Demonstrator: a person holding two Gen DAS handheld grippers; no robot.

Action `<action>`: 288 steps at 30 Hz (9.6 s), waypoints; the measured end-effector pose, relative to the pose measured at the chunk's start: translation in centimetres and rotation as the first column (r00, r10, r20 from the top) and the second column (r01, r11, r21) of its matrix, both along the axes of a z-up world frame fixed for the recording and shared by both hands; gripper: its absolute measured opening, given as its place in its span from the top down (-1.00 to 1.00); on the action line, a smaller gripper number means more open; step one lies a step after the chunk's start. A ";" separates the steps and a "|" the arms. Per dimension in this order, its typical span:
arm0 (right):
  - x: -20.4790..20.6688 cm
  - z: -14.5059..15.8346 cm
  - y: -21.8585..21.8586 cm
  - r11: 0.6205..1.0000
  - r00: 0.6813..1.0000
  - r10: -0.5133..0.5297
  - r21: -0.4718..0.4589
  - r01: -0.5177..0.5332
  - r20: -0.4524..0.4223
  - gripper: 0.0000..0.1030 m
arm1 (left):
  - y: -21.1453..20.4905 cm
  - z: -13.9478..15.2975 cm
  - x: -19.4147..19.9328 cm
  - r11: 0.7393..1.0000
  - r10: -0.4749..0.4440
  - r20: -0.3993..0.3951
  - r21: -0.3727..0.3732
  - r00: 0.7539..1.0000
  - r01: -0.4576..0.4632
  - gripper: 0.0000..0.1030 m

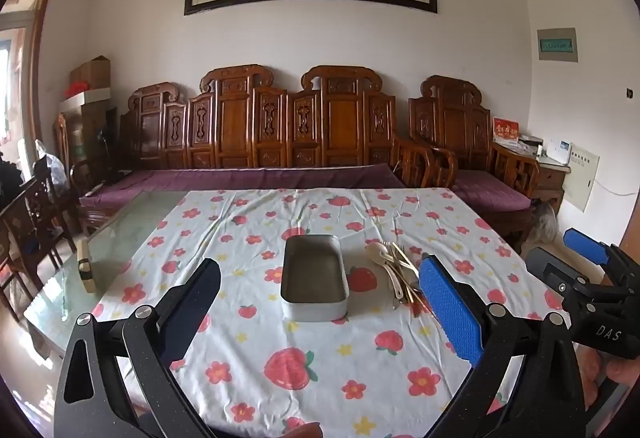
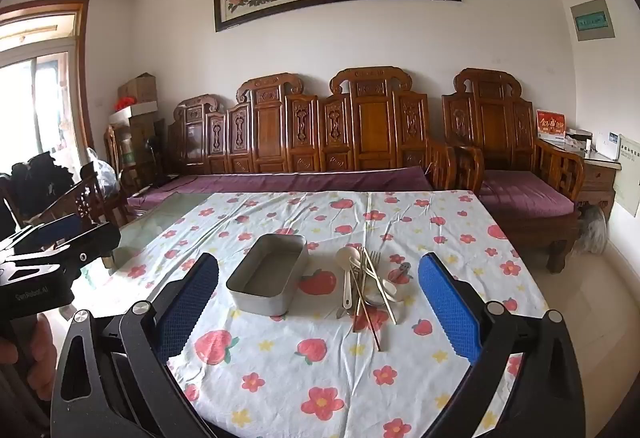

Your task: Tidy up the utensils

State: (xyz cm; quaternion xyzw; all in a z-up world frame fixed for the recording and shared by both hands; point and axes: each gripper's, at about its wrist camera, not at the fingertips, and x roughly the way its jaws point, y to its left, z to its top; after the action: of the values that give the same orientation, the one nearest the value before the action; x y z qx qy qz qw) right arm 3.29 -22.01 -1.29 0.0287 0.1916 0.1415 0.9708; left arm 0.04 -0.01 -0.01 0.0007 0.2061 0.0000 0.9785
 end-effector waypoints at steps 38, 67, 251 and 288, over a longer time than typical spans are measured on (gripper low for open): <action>0.0 -0.2 0.1 1.000 1.000 0.000 0.000 0.000 -0.011 -0.95 | -0.5 1.6 -0.5 1.000 -0.004 0.014 0.001 1.000 0.004 -0.87; -0.1 0.1 0.2 1.000 1.000 -0.001 0.002 0.001 -0.013 -0.95 | -0.9 2.7 -0.8 1.000 -0.011 0.028 0.007 1.000 0.011 -0.87; 24.9 -15.6 9.1 0.939 0.826 0.326 0.056 -0.339 -0.461 0.89 | 5.3 -13.2 27.0 0.978 -0.159 -0.448 -0.192 0.880 0.079 0.91; 25.8 -17.0 14.2 0.959 0.824 0.272 0.074 -0.272 -0.498 0.88 | 8.0 -16.3 29.0 0.988 -0.103 -0.497 -0.148 0.862 0.033 0.67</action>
State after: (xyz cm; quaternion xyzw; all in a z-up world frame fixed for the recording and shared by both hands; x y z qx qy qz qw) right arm 29.09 -7.85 -18.31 0.0369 0.4400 0.2660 0.8569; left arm 29.02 7.98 -16.30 -0.0579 0.4535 -0.0487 0.8881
